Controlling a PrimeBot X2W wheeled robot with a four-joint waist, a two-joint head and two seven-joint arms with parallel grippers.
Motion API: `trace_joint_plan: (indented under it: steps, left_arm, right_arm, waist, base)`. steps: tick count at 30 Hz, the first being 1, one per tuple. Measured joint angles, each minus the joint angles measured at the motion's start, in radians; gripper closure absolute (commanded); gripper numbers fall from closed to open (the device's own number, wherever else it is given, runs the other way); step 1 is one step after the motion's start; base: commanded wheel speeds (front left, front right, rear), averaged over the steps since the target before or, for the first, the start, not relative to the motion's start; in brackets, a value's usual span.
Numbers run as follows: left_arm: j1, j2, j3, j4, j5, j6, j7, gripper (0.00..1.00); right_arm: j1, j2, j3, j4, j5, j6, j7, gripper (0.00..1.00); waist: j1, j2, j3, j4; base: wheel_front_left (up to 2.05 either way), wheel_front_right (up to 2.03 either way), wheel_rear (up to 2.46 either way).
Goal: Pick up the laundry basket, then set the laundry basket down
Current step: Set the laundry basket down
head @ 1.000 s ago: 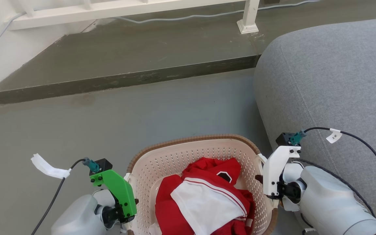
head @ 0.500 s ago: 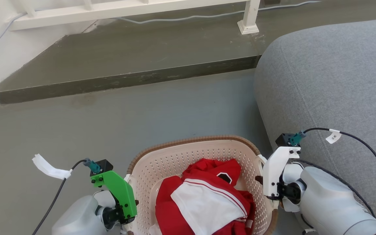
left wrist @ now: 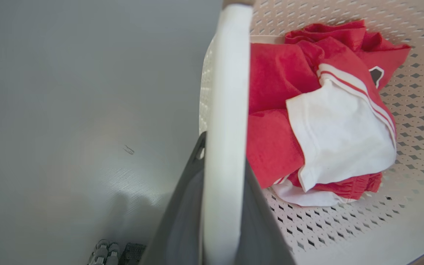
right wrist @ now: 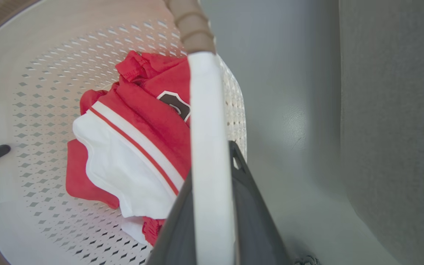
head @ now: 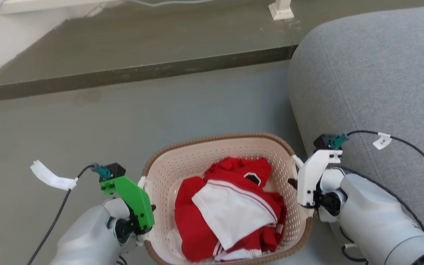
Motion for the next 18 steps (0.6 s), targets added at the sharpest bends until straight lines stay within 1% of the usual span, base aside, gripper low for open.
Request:
trace_joint_plan:
  steps: [12, 18]
  left_arm:
    - [-0.075, 0.004, 0.003, -0.021, 0.002, 0.000, -0.088, 1.00]
    - [-0.113, 0.004, 0.003, -0.022, 0.022, 0.000, -0.131, 1.00]
  right_arm:
    - [-0.068, -0.019, 0.000, -0.033, -0.001, 0.000, -0.094, 1.00]
    - [-0.095, -0.027, 0.000, -0.045, -0.002, 0.000, -0.140, 1.00]
  waist:
    - [0.0001, 0.0000, 0.132, 0.003]
    - [0.0001, 0.0000, 0.212, 0.005]
  base:
    - [0.00, 0.00, 0.00]
    - [0.00, 0.00, 0.00]
